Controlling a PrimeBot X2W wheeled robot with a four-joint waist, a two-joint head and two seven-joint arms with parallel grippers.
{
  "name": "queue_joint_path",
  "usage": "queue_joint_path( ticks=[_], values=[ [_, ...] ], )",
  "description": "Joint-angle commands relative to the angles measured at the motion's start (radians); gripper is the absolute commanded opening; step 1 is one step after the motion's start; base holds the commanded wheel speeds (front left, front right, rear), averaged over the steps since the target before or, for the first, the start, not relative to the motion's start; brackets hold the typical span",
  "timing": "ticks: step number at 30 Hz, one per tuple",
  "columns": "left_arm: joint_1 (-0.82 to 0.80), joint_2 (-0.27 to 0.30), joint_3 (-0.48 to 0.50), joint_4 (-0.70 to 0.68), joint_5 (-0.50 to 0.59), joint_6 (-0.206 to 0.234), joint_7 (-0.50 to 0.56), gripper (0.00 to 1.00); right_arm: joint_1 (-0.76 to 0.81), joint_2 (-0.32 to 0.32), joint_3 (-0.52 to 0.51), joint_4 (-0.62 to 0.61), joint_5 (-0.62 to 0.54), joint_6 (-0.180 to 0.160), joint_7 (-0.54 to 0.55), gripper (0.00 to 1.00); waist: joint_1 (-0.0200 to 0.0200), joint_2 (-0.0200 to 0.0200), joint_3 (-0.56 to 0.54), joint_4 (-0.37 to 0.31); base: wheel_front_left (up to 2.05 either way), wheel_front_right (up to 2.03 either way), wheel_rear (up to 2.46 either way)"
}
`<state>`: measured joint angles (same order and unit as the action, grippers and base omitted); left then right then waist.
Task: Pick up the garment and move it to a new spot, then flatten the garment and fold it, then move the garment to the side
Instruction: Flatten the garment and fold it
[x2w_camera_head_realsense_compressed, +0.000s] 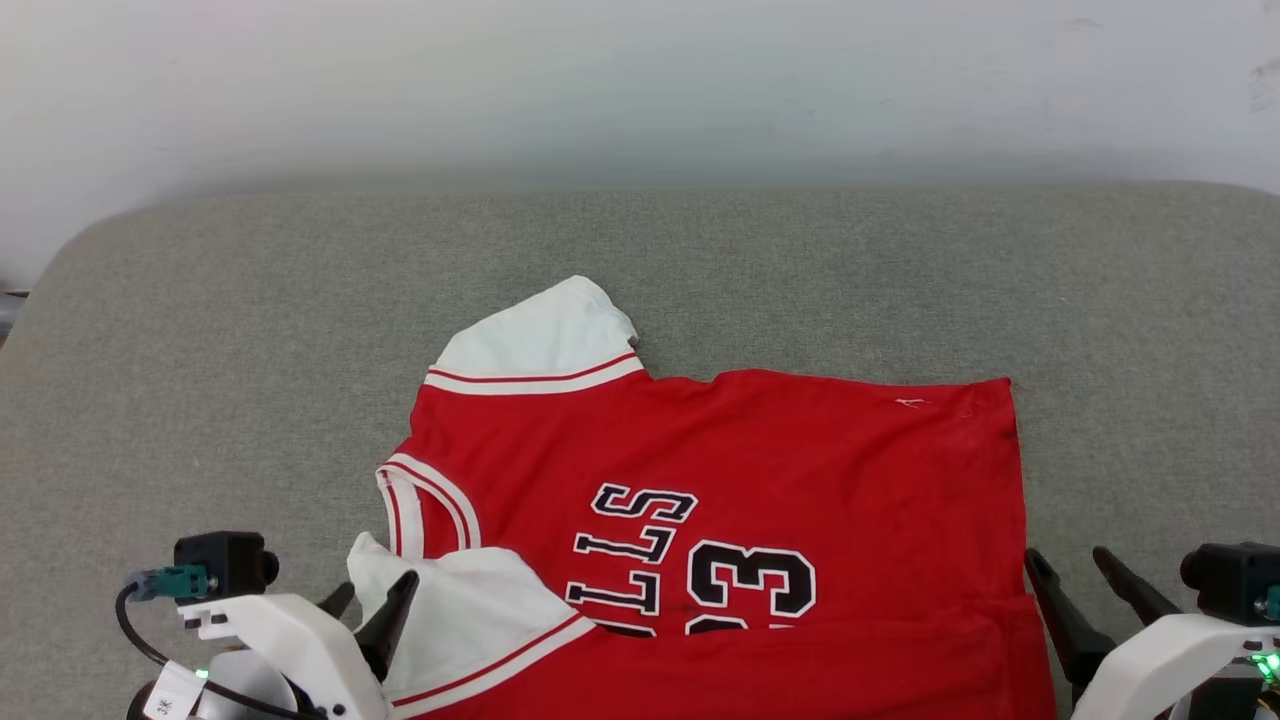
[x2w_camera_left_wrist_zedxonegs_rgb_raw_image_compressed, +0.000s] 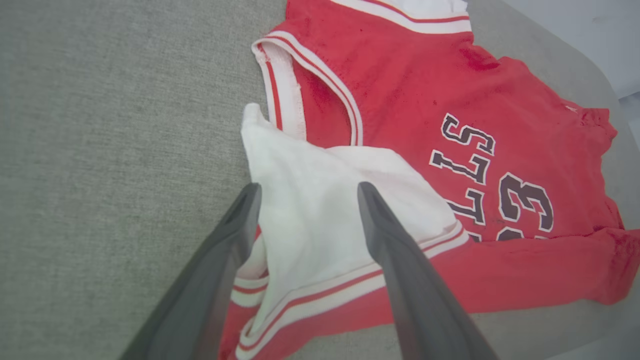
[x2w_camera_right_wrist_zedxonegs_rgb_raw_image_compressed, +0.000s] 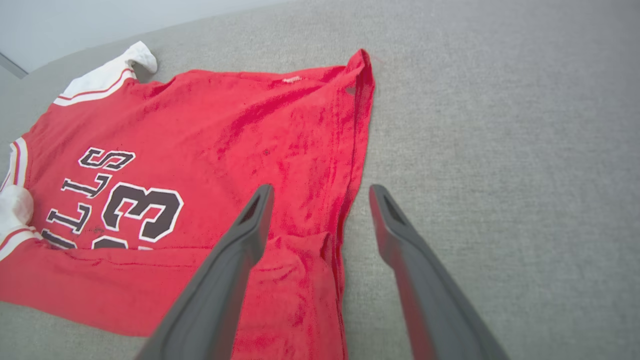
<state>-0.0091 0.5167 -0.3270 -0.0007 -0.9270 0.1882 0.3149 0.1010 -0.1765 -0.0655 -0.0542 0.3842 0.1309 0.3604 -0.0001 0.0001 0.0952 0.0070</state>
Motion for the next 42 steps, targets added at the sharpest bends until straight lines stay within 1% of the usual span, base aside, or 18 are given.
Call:
queue_joint_path(
  ticks=[1, 3, 4, 5, 6, 7, 8, 11, 12, 19, 22, 24, 28, 30, 32, 35, 38, 42],
  values=[
    [-0.028, -0.001, -0.003, -0.017, 0.029, -0.001, -0.034, 1.0, -0.018, 0.013, -0.006, 0.007, -0.032, 0.0, -0.06, 1.0, 0.0001, -0.0001, -0.005, -0.006, 0.0, 0.0, 0.0],
    [-0.05, -0.009, -0.003, -0.031, 0.065, -0.005, -0.087, 1.0, -0.031, 0.021, -0.014, 0.011, -0.051, 0.0, -0.12, 1.0, 0.0001, -0.0001, -0.007, -0.01, 0.0, 0.0, 0.0],
    [-0.05, -0.009, -0.003, -0.031, 0.065, -0.005, -0.087, 1.0, -0.031, 0.021, -0.014, 0.011, -0.051, 0.0, -0.12, 1.0, 0.0001, -0.0001, -0.007, -0.01, 0.0, 0.0, 0.0],
    [-0.06, -0.012, 0.0, -0.036, 0.087, -0.004, -0.118, 1.0, -0.04, 0.024, -0.019, 0.009, -0.066, 0.0, -0.149, 1.0, 0.0001, -0.0001, -0.007, -0.012, 0.0, 0.0, 0.0],
    [-0.093, -0.023, 0.0, -0.047, 0.139, -0.014, -0.203, 1.0, -0.064, 0.033, -0.026, -0.005, -0.09, 0.0, -0.213, 1.0, 0.0001, -0.0001, 0.005, -0.022, 0.0, 0.0, 0.0],
    [-0.114, -0.037, -0.003, -0.049, 0.173, -0.021, -0.263, 1.0, -0.077, 0.034, -0.029, -0.021, -0.108, 0.0, -0.238, 1.0, 0.0001, -0.0001, 0.021, -0.028, 0.0, 0.0, 0.0],
    [-0.114, -0.037, -0.003, -0.049, 0.173, -0.021, -0.263, 1.0, -0.077, 0.034, -0.029, -0.021, -0.108, 0.0, -0.238, 1.0, 0.0001, -0.0001, 0.021, -0.028, 0.0, 0.0, 0.0],
    [-0.158, -0.04, -0.002, -0.046, 0.22, -0.028, -0.332, 1.0, -0.11, 0.045, -0.028, -0.051, -0.12, 0.0, -0.255, 1.0, 0.0001, -0.0001, 0.06, -0.041, 0.0, 0.0, 0.0],
    [-0.19, -0.039, 0.0, -0.048, 0.247, -0.028, -0.362, 1.0, -0.133, 0.049, -0.021, -0.074, -0.127, 0.0, -0.261, 1.0, 0.0001, -0.0001, 0.095, -0.052, 0.0, 0.0, 0.0],
    [-0.317, -0.044, 0.019, -0.037, 0.279, -0.033, -0.402, 1.0, -0.209, 0.061, -0.014, -0.143, -0.134, 0.0, -0.272, 1.0, 0.0001, -0.0001, 0.211, -0.081, 0.0, 0.0, 0.0],
    [-0.396, -0.047, 0.025, -0.004, 0.272, -0.053, -0.4, 1.0, -0.244, 0.068, -0.008, -0.166, -0.131, 0.0, -0.271, 1.0, 0.0001, -0.0001, 0.255, -0.099, 0.0, 0.0, 0.0],
    [-0.456, -0.044, 0.031, 0.028, 0.261, -0.076, -0.399, 1.0, -0.269, 0.071, -0.003, -0.175, -0.125, 0.0, -0.271, 1.0, 0.0001, -0.0001, 0.282, -0.114, 0.0, 0.0, 0.0],
    [-0.578, -0.025, 0.03, 0.107, 0.234, -0.132, -0.346, 1.0, -0.302, 0.078, 0.014, -0.167, -0.122, 0.0, -0.268, 1.0, 0.0001, -0.0001, 0.32, -0.152, 0.0, 0.0, 0.0],
    [-0.632, -0.009, 0.029, 0.152, 0.211, -0.162, -0.295, 1.0, -0.313, 0.082, 0.02, -0.157, -0.118, 0.0, -0.272, 1.0, 0.0001, -0.0001, 0.332, -0.172, 0.0, 0.0, 0.0],
    [-0.68, 0.006, 0.021, 0.191, 0.173, -0.198, -0.219, 1.0, -0.32, 0.087, 0.021, -0.146, -0.112, 0.0, -0.277, 1.0, 0.0001, -0.0001, 0.341, -0.191, 0.0, 0.0, 0.0],
    [-0.743, 0.05, 0.0, 0.241, 0.132, -0.231, -0.065, 1.0, -0.32, 0.094, 0.023, -0.124, -0.107, 0.0, -0.284, 1.0, 0.0001, -0.0001, 0.35, -0.219, 0.0, 0.0, 0.0],
    [-0.786, 0.09, -0.015, 0.283, 0.086, -0.242, 0.092, 1.0, -0.318, 0.1, 0.028, -0.103, -0.098, 0.0, -0.297, 1.0, 0.0001, -0.0001, 0.356, -0.244, 0.0, 0.0, 0.0],
    [-0.833, 0.131, -0.031, 0.316, 0.032, -0.228, 0.278, 1.0, -0.32, 0.108, 0.037, -0.082, -0.088, 0.0, -0.31, 1.0, 0.0001, -0.0001, 0.371, -0.271, 0.0, 0.0, 0.0]
  ],
)
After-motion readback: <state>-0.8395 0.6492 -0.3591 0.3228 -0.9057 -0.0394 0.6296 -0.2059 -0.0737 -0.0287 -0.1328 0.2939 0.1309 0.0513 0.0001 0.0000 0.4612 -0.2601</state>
